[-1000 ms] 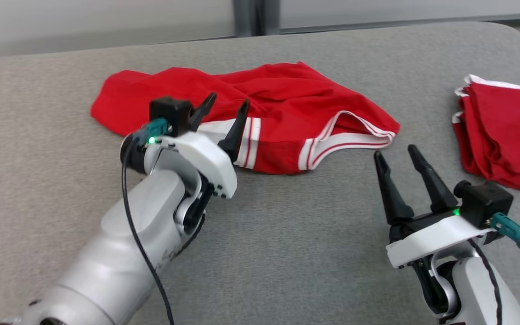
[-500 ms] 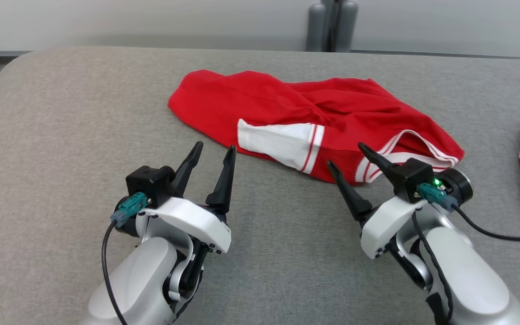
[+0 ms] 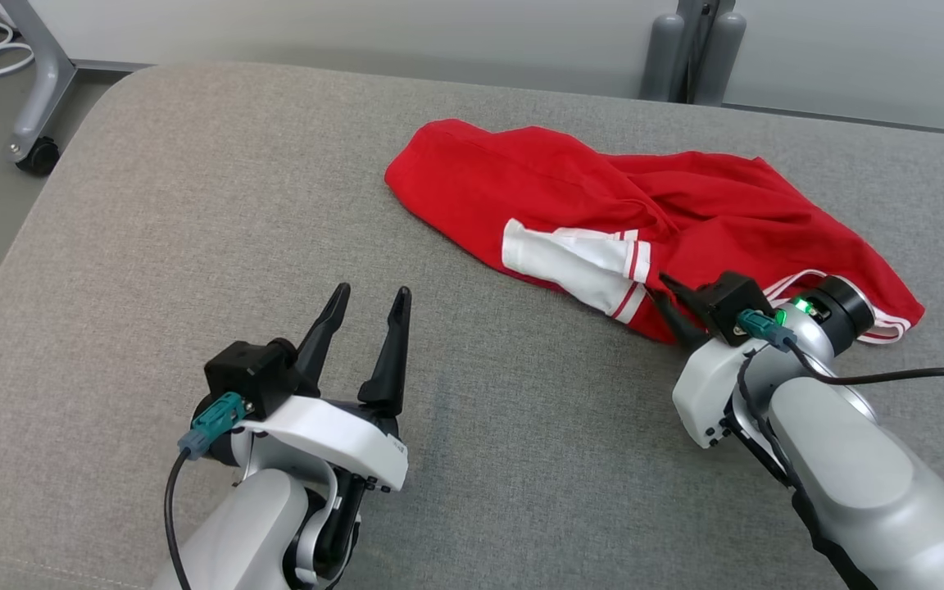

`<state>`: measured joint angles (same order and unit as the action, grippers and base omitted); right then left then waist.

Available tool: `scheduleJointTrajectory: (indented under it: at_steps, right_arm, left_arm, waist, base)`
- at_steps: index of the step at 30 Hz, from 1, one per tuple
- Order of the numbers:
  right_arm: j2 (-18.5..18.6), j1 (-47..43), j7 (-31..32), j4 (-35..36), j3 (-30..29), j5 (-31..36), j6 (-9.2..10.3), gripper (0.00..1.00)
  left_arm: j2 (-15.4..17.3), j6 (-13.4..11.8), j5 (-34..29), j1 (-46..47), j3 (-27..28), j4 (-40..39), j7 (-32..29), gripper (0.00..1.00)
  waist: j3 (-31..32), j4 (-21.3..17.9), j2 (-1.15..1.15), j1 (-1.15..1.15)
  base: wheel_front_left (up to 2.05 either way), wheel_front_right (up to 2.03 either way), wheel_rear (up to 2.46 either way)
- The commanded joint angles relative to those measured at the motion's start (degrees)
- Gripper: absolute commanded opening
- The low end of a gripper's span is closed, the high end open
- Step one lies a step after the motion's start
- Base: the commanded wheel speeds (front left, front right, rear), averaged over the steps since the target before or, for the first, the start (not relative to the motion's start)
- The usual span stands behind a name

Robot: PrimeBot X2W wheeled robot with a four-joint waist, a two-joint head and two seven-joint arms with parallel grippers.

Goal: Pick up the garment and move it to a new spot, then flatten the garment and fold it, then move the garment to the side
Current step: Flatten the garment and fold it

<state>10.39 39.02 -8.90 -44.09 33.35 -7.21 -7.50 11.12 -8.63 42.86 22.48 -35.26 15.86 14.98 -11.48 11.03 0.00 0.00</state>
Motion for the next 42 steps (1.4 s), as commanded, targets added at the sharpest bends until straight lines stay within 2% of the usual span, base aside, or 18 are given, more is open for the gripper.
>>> scheduleJointTrajectory:
  at_steps: [1, 8, 12, 17, 20, 26, 33, 38, 40, 41, 42]
  right_arm:
    - [0.34, 0.51, -0.73, -0.6, 0.14, -0.3, 0.02, 0.0]
    - [2.53, -0.52, -4.36, -1.11, 4.12, 0.15, 0.02, 0.0]
    - [6.06, -3.05, -5.42, 2.74, 8.01, 0.94, 0.02, 0.0]
    - [12.47, -7.21, -5.46, 9.65, 11.32, 0.35, 0.02, 0.0]
    - [17.22, -11.11, -4.1, 14.42, 9.69, -1.22, 0.02, 0.0]
    - [21.44, -16.83, -4.3, 18.12, 4.37, -1.0, 0.02, 0.0]
    - [20.65, -20.81, -5.61, 14.77, -2.53, -0.66, 0.02, 0.0]
    - [19.13, -19.85, -6.13, 10.54, -3.72, 0.26, 0.02, 0.0]
    - [18.81, -19.46, -6.36, 9.1, -4.04, 0.44, 0.02, 0.33]
    - [18.64, -19.45, -6.39, 8.6, -4.25, 0.36, 0.02, 0.69]
    - [18.43, -19.43, -6.37, 8.68, -4.62, 0.08, 0.02, 0.91]
  left_arm:
    - [0.21, 0.01, -0.35, -0.55, 0.37, -0.26, 0.25, 1.0]
    - [0.5, -0.45, -1.07, -3.78, 1.96, -1.39, 0.24, 1.0]
    - [0.68, -0.48, -1.4, -5.11, 2.58, -2.1, 0.25, 1.0]
    - [1.12, -0.66, -1.65, -6.34, 2.96, -2.67, 0.25, 1.0]
    - [1.46, -0.97, -1.58, -7.14, 3.16, -3.08, 0.23, 1.0]
    - [2.13, -1.46, -1.67, -7.73, 3.23, -3.96, -0.07, 1.0]
    - [3.09, -2.08, -1.87, -7.33, 3.28, -5.27, -0.78, 1.0]
    - [3.64, -2.39, -2.18, -6.85, 3.18, -5.94, -1.24, 1.0]
    - [3.82, -2.47, -2.17, -6.68, 3.02, -6.22, -1.44, 1.0]
    - [3.89, -2.48, -2.16, -6.63, 3.01, -6.33, -1.51, 1.0]
    - [3.93, -2.53, -2.15, -6.66, 3.04, -6.43, -1.53, 1.0]
  waist:
    - [0.17, -0.06, 0.0, 0.0]
    - [1.98, -2.6, 0.0, 0.0]
    - [3.12, -5.12, 0.0, 0.0]
    - [4.32, -8.81, 0.0, 0.0]
    - [4.85, -11.61, 0.0, 0.0]
    - [4.54, -14.67, 0.0, 0.0]
    - [2.74, -16.6, 0.0, 0.0]
    - [1.6, -17.16, 0.0, 0.0]
    - [1.29, -17.21, 0.0, 0.0]
    - [1.19, -17.28, 0.0, 0.0]
    - [1.14, -17.39, 0.0, 0.0]
  base:
    - [0.0, 0.0, 0.0]
    - [0.0, 0.0, 0.0]
    - [0.0, 0.0, 0.0]
    - [0.0, 0.0, 0.0]
    - [0.0, 0.0, 0.0]
    - [0.0, 0.0, 0.0]
    - [0.0, 0.0, 0.0]
    - [0.0, 0.0, 0.0]
    - [0.0, 0.0, 0.0]
    - [0.0, 0.0, 0.0]
    - [0.0, 0.0, 0.0]
